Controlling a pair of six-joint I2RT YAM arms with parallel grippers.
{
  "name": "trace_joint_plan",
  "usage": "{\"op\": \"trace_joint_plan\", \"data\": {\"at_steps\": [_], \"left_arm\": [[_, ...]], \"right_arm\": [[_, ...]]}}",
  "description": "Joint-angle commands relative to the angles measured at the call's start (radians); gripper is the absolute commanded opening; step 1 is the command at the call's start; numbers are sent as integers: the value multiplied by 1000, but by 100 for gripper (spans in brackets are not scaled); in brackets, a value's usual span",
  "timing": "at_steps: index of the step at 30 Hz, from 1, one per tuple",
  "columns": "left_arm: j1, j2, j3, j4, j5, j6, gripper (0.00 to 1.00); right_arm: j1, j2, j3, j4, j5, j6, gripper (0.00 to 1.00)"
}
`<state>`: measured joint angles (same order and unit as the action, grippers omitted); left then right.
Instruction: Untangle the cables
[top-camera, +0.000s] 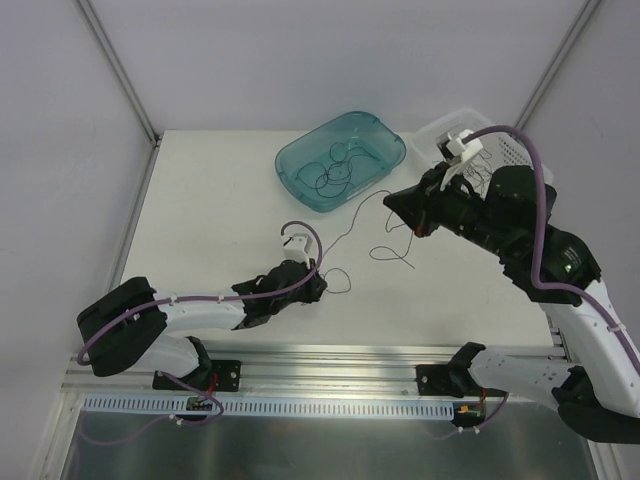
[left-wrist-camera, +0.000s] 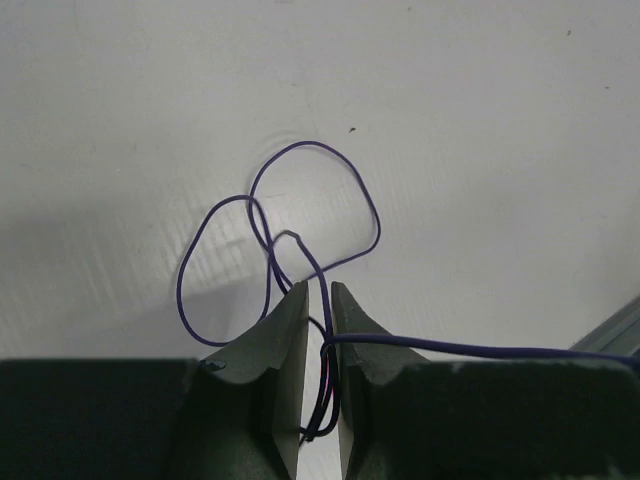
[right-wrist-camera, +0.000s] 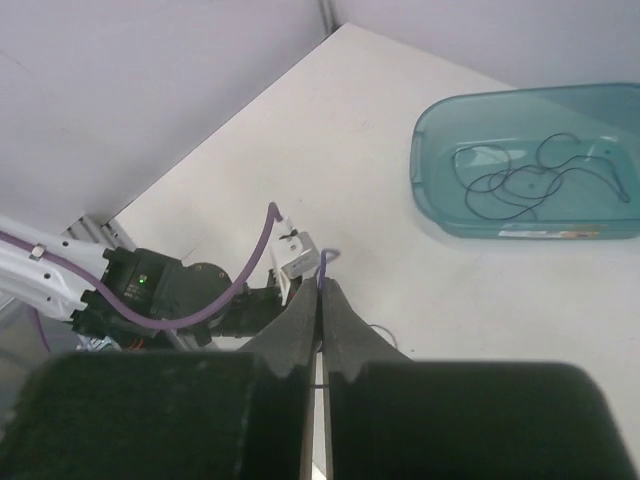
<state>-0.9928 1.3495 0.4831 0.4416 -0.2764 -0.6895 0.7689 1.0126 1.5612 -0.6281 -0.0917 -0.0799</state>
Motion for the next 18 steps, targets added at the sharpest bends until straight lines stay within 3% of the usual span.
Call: {"op": "trace_joint_plan", "data": {"at_steps": [1, 12, 18], "left_arm": [[20, -9, -20, -60, -44, -50, 15], [65, 34, -12, -124, -15, -113, 23], [82, 7, -37, -126, -23, -124, 39]], "right_arm": [[-19, -34, 66, 7, 81, -37, 1], [-49, -100, 91, 31, 229, -72, 1], [-56, -95, 154, 21, 366, -126, 1]]}}
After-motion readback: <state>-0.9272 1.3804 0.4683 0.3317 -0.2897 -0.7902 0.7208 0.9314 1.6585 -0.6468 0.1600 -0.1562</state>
